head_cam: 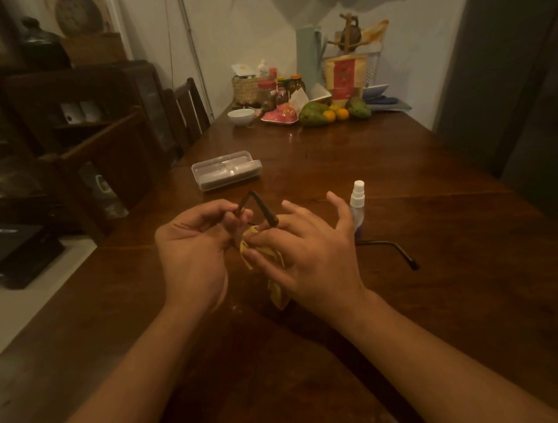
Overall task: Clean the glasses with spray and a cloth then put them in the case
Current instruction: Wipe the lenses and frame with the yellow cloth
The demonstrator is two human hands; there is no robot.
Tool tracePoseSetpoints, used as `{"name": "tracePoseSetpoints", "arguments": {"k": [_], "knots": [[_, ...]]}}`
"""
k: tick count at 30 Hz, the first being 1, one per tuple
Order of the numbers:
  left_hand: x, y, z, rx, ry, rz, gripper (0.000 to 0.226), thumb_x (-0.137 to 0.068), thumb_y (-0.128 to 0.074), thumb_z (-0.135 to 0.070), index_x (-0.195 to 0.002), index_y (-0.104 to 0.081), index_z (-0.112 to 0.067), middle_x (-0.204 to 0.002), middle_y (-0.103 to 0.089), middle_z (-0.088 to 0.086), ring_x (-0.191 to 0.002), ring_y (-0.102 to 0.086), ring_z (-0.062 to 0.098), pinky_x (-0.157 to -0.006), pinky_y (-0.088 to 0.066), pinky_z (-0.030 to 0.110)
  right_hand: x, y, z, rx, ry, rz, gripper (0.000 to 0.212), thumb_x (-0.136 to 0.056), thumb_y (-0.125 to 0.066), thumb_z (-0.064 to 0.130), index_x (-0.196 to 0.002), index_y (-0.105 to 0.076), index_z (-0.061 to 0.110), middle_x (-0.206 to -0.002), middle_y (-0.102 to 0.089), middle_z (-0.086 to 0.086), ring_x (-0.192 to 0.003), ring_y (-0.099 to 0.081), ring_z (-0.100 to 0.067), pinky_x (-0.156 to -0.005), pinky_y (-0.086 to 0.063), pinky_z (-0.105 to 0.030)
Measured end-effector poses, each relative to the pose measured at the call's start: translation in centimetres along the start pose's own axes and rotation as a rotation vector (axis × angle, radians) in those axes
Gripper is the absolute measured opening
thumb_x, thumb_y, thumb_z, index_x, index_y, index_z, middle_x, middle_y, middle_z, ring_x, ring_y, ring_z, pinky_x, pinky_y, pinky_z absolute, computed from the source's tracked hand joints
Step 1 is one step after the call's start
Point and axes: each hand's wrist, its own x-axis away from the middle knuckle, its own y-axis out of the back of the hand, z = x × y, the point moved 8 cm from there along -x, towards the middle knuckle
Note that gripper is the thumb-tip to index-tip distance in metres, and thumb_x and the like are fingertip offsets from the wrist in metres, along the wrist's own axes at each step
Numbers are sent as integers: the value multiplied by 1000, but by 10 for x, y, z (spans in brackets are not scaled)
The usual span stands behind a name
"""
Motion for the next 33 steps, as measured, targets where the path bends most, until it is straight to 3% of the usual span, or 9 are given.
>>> {"name": "tracePoseSetpoints", "arguments": {"k": [11, 17, 21, 24, 30, 33], "knots": [[3, -4, 1, 5, -12, -23, 38, -82, -62, 12, -74, -79, -22, -76, -77, 7, -77, -75, 19, -62, -57, 22, 2, -2, 10, 82, 109, -48, 23, -97, -63, 42, -116, -72, 35, -117, -74, 8, -131, -57, -27, -114, -18, -66], [-2, -1, -1, -5, -32, -33, 44, -84, -61, 16, -72, -79, -22, -74, -76, 4, -77, -74, 17, -66, -57, 22, 4, 3, -4, 138, 122, -45, 16, -89, -72, 40, -103, -77, 34, -107, -76, 10, -129, -59, -28, -114, -19, -65], [1, -5, -2, -11, -33, -15, 43, -83, -61, 16, -73, -79, -22, -74, -75, 2, -74, -73, 13, -61, -55, 20, 6, -3, 8, 172, 165, -38, 25, -97, -63, 36, -120, -71, 29, -118, -74, 6, -132, -56, -29, -114, -17, -66], [3, -5, -3, 15, -18, -26, 29, -76, -69, 5, -72, -79, -22, -74, -76, 5, -76, -75, 18, -63, -57, 24, 6, -6, 16, 171, 218, -41, 31, -100, -58, 32, -130, -66, 27, -125, -71, 5, -133, -56, -29, -114, -17, -67], [-2, 1, 2, 25, -10, -44, 41, -81, -63, 12, -72, -79, -25, -74, -76, 5, -77, -75, 19, -65, -57, 23, 4, 1, 4, 200, 212, -40, 18, -92, -70, 38, -107, -77, 34, -111, -76, 12, -130, -58, -29, -113, -19, -67], [-3, 0, 2, 3, -27, -34, 39, -83, -63, 11, -74, -79, -23, -75, -76, 3, -77, -74, 16, -65, -56, 22, 4, 1, 2, 225, 181, -39, 18, -92, -69, 39, -107, -77, 32, -110, -76, 10, -130, -58, -30, -113, -20, -67]]}}
